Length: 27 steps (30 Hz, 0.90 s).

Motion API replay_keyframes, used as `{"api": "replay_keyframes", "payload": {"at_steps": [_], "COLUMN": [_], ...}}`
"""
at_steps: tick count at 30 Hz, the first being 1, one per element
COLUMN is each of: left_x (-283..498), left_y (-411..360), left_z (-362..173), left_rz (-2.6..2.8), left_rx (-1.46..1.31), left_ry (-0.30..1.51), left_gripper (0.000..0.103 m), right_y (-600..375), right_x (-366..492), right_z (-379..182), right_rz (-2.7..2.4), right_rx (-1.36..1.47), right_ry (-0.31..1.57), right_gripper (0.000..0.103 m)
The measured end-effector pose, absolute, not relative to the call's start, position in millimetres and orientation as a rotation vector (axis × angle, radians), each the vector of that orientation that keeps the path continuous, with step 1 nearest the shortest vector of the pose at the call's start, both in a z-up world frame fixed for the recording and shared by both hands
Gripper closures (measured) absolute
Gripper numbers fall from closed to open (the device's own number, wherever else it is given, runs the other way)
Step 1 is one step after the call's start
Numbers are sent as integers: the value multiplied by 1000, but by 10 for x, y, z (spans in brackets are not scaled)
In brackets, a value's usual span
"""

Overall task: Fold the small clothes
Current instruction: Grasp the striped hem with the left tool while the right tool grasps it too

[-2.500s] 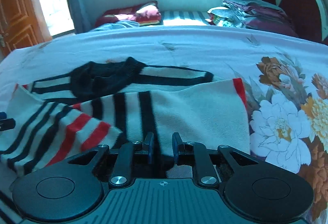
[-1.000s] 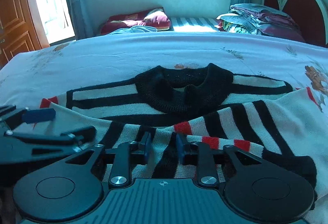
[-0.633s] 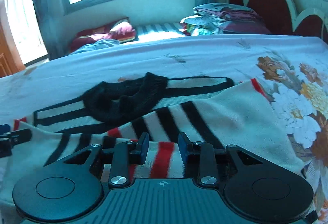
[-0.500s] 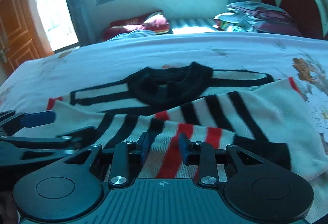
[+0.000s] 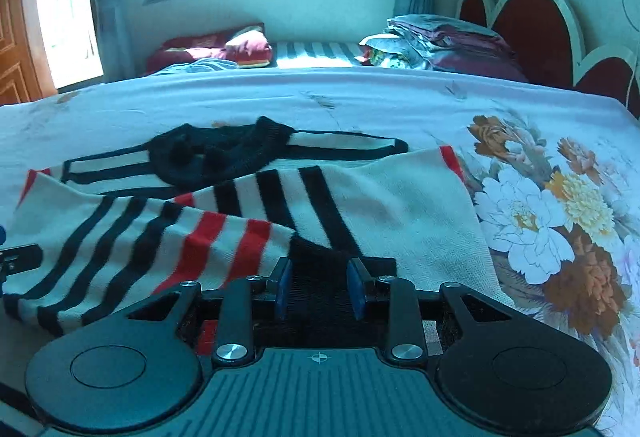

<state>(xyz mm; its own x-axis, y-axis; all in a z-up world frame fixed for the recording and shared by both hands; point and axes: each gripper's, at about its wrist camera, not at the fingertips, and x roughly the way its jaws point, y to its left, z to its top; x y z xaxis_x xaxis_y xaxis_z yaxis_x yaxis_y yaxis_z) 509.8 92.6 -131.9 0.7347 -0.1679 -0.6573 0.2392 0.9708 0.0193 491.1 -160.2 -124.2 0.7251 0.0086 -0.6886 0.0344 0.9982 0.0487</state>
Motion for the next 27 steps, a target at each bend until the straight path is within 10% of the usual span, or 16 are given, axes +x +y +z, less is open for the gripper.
{"api": "replay_keyframes", "payload": {"at_steps": [24, 26, 27], "left_x": [4985, 4914, 4876], "left_y": [1148, 1096, 1074], "left_z": [-1603, -1540, -1514], "left_rz": [-86, -66, -53], "left_rx": [94, 113, 115], "left_ry": [807, 797, 791], "left_gripper": [13, 14, 12], "right_y": [-2168, -2165, -2167], "right_x": [4823, 4721, 4650], "right_z": [-1343, -1273, -1234], "right_rz": [-11, -11, -15], "right_rx": [160, 155, 146], "right_ry": [841, 803, 783], "right_gripper": [90, 74, 36]}}
